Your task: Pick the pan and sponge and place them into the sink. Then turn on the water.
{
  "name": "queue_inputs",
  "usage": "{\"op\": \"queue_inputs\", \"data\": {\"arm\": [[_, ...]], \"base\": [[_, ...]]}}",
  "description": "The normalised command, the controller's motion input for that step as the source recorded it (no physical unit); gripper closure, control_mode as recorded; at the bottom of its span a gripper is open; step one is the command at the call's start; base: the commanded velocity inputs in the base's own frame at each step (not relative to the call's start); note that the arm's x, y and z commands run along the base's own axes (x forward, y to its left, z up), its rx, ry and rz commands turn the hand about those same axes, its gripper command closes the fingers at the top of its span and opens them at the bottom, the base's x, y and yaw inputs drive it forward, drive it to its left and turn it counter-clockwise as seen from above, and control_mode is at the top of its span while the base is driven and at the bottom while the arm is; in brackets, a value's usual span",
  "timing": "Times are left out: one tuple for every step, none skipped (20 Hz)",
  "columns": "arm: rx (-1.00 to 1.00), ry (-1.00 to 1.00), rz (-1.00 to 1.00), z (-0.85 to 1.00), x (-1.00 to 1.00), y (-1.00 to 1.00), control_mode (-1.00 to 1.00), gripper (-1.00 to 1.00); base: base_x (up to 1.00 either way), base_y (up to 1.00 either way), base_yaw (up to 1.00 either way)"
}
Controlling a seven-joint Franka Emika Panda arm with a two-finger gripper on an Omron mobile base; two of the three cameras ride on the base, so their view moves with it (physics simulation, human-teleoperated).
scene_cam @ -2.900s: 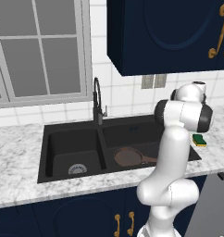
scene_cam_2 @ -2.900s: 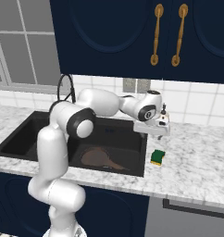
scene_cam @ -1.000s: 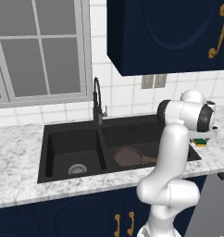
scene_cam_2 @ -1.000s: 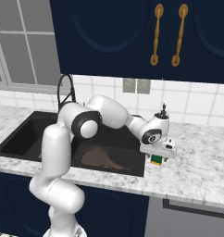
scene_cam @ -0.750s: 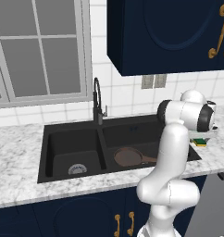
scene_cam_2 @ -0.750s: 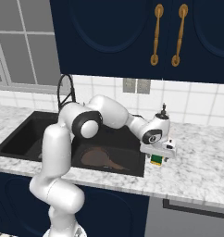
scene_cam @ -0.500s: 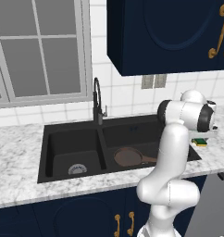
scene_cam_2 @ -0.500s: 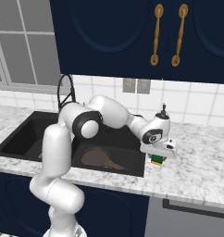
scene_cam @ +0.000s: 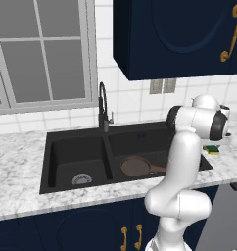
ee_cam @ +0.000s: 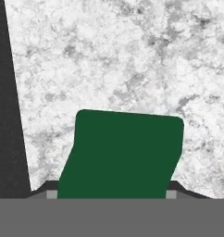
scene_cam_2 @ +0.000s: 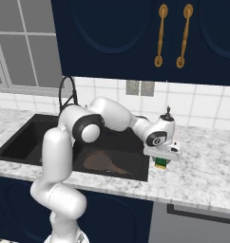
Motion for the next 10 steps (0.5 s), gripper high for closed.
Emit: {"op": "queue_inputs", "data": {"arm": [[0.01, -0.07, 0.21, 0.34, 0.00, 0.71, -1.00, 1.00], [0.00, -0.10, 0.26, 0.25, 0.00, 0.83, -1.00, 1.00], [0.00, -0.09, 0.27, 0.19, 0.00, 0.91, -1.00, 1.00], [0.00, -0.11, 0.27, 0.11, 0.00, 0.95, -1.00, 1.00], [0.00, -0.10, 0.25, 0.00, 0.00, 1.00, -1.00, 1.00], [-0.01, -0.12, 0.24, 0.00, 0.00, 1.00, -1.00, 1.00], [0.00, -0.07, 0.24, 0.00, 0.00, 1.00, -1.00, 1.00], [0.00, -0.04, 0.24, 0.00, 0.00, 1.00, -1.00, 1.00], [-0.01, 0.00, 0.24, 0.00, 0.00, 1.00, -1.00, 1.00], [-0.02, 0.00, 0.24, 0.00, 0.00, 1.00, -1.00, 1.00]], "base": [[0.00, 0.00, 0.00], [0.00, 0.00, 0.00], [0.00, 0.00, 0.00], [0.00, 0.00, 0.00], [0.00, 0.00, 0.00], [0.00, 0.00, 0.00], [0.00, 0.00, 0.00], [0.00, 0.00, 0.00], [0.00, 0.00, 0.00], [0.00, 0.00, 0.00]]}}
